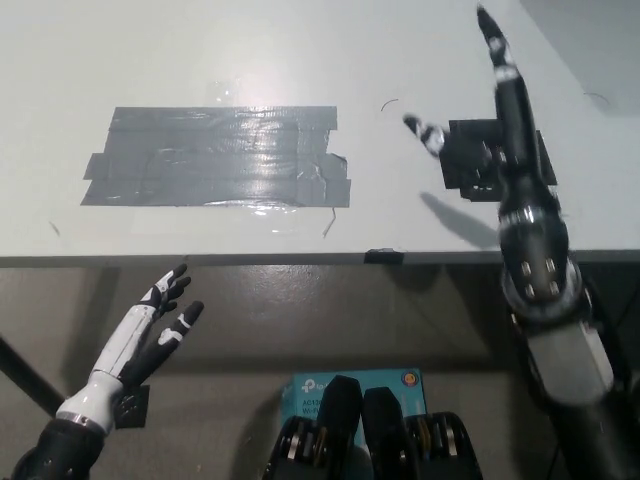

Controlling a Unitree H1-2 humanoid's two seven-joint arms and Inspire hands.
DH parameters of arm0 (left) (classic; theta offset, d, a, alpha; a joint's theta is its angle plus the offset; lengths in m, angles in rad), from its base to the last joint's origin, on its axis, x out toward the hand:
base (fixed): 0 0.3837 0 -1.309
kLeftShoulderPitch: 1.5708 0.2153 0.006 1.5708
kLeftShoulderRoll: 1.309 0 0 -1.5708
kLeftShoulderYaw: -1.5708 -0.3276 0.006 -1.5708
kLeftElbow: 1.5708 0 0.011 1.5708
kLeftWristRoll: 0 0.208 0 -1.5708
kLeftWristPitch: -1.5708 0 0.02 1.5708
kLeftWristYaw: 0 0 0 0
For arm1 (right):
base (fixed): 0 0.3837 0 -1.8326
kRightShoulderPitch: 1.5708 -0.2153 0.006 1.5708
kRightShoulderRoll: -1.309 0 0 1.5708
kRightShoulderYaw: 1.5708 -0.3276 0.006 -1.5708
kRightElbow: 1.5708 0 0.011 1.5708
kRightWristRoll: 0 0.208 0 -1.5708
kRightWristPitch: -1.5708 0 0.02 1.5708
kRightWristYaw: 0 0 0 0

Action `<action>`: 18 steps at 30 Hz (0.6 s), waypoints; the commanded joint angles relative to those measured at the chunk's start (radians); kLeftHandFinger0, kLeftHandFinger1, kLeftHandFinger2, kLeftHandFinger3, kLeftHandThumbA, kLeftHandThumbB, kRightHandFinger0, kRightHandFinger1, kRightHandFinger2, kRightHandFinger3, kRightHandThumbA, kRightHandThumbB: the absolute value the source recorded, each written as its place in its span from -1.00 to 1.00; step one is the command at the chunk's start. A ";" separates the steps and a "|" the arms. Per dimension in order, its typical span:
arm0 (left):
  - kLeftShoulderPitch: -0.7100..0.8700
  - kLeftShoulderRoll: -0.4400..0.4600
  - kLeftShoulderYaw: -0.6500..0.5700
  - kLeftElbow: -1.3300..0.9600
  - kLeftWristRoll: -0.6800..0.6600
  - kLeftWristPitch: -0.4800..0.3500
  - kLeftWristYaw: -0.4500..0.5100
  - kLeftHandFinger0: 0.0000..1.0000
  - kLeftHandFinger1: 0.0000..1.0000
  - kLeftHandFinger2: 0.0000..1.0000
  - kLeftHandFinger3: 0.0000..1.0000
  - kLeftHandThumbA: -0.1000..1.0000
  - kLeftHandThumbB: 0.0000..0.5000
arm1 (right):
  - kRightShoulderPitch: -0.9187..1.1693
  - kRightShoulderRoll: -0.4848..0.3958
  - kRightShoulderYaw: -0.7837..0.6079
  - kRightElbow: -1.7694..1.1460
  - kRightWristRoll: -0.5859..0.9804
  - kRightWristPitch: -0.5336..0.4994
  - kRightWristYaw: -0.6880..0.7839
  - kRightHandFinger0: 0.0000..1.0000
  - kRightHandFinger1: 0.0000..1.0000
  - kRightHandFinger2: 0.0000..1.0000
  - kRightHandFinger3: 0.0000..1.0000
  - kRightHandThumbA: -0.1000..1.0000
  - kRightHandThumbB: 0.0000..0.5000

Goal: A rubick's cube is kept in the black marked spot on the table and the robot uses its right arm to pick it up and hands it to a person

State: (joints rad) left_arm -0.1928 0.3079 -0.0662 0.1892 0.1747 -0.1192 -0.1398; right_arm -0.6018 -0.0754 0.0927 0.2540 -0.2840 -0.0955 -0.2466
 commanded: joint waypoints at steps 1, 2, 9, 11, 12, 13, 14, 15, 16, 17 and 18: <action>-0.010 0.026 -0.006 -0.024 -0.003 -0.049 -0.020 1.00 1.00 1.00 1.00 0.69 -0.49 | 0.244 -0.063 -0.038 -0.826 0.053 0.024 0.092 1.00 1.00 1.00 1.00 0.76 0.26; -0.005 0.025 -0.006 -0.022 -0.003 -0.054 -0.018 1.00 1.00 1.00 1.00 0.67 -0.49 | 0.283 -0.074 -0.055 -0.807 0.070 0.018 0.088 1.00 1.00 1.00 1.00 0.74 0.18; 0.007 0.022 -0.006 -0.019 0.002 -0.050 -0.011 1.00 1.00 1.00 1.00 0.68 -0.45 | 0.404 -0.097 -0.076 -0.644 0.099 -0.043 0.079 1.00 1.00 1.00 1.00 0.71 0.20; 0.005 0.020 -0.006 -0.012 -0.001 -0.052 -0.011 1.00 1.00 1.00 1.00 0.68 -0.44 | 0.433 -0.098 -0.066 -0.585 0.135 -0.053 0.092 1.00 1.00 1.00 1.00 0.63 0.17; 0.004 0.019 -0.006 -0.010 -0.002 -0.053 -0.011 1.00 1.00 1.00 1.00 0.68 -0.45 | 0.436 -0.097 -0.065 -0.578 0.140 -0.052 0.094 1.00 1.00 1.00 1.00 0.49 0.11; 0.003 0.018 -0.007 -0.007 0.001 -0.052 -0.008 1.00 1.00 1.00 1.00 0.69 -0.42 | 0.442 -0.096 -0.064 -0.549 0.147 -0.055 0.097 1.00 1.00 1.00 1.00 0.55 0.18; 0.004 0.015 -0.008 -0.004 0.003 -0.053 -0.005 1.00 1.00 1.00 1.00 0.70 -0.42 | 0.445 -0.099 -0.062 -0.515 0.156 -0.061 0.104 1.00 1.00 1.00 1.00 0.55 0.15; 0.007 0.015 -0.008 -0.005 0.004 -0.054 -0.005 1.00 1.00 1.00 1.00 0.70 -0.42 | 0.447 -0.100 -0.061 -0.505 0.160 -0.063 0.109 1.00 1.00 1.00 1.00 0.55 0.14; 0.010 0.014 -0.008 -0.006 0.004 -0.056 -0.004 1.00 1.00 1.00 1.00 0.70 -0.45 | 0.446 -0.100 -0.061 -0.476 0.167 -0.067 0.114 1.00 1.00 1.00 1.00 0.54 0.14; 0.020 0.011 -0.009 -0.006 0.003 -0.064 -0.002 1.00 1.00 1.00 1.00 0.70 -0.45 | 0.448 -0.101 -0.061 -0.421 0.179 -0.070 0.125 1.00 1.00 1.00 1.00 0.55 0.17; 0.025 0.009 -0.010 -0.004 0.000 -0.069 -0.002 1.00 1.00 1.00 1.00 0.70 -0.46 | 0.449 -0.105 -0.061 -0.374 0.185 -0.073 0.134 1.00 1.00 1.00 1.00 0.56 0.16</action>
State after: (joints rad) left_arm -0.1821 0.3078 -0.0718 0.1947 0.1748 -0.1314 -0.1397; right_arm -0.1427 -0.1677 0.0417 -0.2067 -0.1861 -0.1100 -0.1797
